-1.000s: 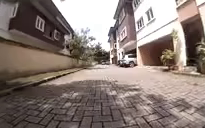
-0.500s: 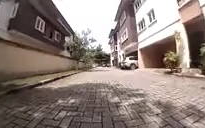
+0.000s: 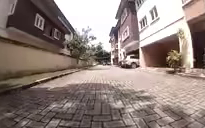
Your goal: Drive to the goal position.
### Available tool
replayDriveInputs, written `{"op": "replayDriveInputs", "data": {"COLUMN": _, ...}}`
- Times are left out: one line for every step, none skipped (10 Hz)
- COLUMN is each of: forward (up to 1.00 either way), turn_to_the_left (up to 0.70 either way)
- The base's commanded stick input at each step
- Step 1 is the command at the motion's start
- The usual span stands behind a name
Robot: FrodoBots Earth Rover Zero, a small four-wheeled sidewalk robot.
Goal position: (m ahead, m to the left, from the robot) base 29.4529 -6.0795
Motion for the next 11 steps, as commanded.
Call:
{"op": "replayDriveInputs", "data": {"forward": 0.50, "turn_to_the_left": 0.00}}
{"op": "replayDriveInputs", "data": {"forward": 0.50, "turn_to_the_left": 0.00}}
{"op": "replayDriveInputs", "data": {"forward": 0.50, "turn_to_the_left": 0.00}}
{"op": "replayDriveInputs", "data": {"forward": 0.50, "turn_to_the_left": 0.00}}
{"op": "replayDriveInputs", "data": {"forward": 0.50, "turn_to_the_left": 0.00}}
{"op": "replayDriveInputs", "data": {"forward": 0.50, "turn_to_the_left": 0.00}}
{"op": "replayDriveInputs", "data": {"forward": 0.50, "turn_to_the_left": 0.00}}
{"op": "replayDriveInputs", "data": {"forward": 0.50, "turn_to_the_left": 0.00}}
{"op": "replayDriveInputs", "data": {"forward": 0.50, "turn_to_the_left": 0.00}}
{"op": "replayDriveInputs", "data": {"forward": 0.50, "turn_to_the_left": 0.00}}
{"op": "replayDriveInputs", "data": {"forward": 0.50, "turn_to_the_left": 0.00}}
